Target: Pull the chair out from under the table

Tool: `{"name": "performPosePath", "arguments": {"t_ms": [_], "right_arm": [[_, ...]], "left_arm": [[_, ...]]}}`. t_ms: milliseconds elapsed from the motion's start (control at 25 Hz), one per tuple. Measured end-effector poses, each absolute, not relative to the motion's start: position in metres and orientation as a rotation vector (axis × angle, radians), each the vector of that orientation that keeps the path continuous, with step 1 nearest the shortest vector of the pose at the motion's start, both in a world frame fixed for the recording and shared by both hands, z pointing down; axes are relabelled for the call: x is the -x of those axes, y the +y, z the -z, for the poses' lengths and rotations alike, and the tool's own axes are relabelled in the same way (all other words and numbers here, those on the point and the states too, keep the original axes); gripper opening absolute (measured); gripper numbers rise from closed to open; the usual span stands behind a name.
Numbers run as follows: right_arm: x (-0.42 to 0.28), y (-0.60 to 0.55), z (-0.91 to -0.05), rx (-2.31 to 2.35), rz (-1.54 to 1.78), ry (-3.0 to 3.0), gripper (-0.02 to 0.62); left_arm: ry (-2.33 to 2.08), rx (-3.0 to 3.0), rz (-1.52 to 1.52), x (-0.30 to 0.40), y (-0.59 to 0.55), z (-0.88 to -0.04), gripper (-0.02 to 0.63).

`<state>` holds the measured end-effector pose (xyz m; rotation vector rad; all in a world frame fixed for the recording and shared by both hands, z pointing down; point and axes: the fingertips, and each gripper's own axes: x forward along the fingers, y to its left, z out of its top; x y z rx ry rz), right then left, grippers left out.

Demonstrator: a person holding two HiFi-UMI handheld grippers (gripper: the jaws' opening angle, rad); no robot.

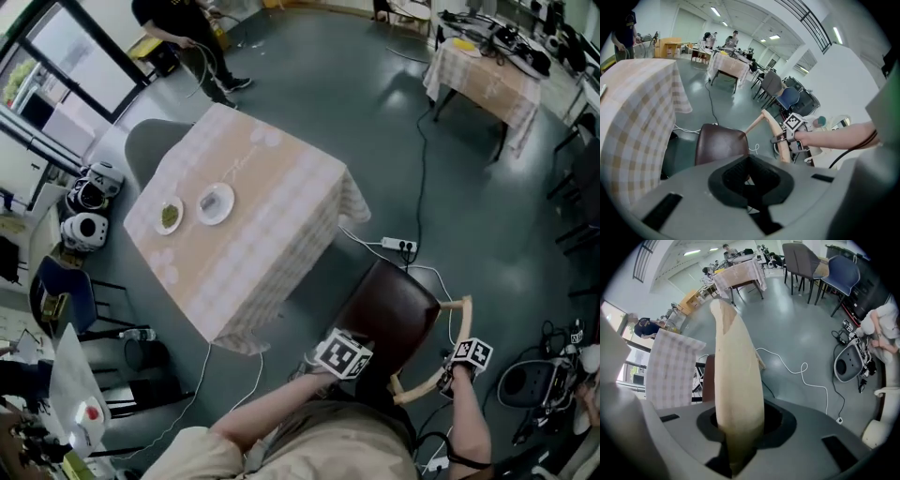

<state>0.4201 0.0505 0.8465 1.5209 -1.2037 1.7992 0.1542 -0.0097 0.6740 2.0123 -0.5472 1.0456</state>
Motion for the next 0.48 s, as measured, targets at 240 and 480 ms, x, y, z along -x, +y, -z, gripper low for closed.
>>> {"name": "performPosePath", "arguments": {"t_ms": [240, 480], "right_arm": [[-0.399, 0.051, -0.859, -1.493, -1.805, -1.207, 0.111], [-0.402, 0.057, -0.845, -1.491, -1.819, -1.195, 0.112]], "left_arm": [[-0.599, -1.998, -1.032, -0.132, -0.003, -0.677, 0.006], [-0.582, -1.994, -1.038, -0.144, 0.001, -0.67, 0.006]]}}
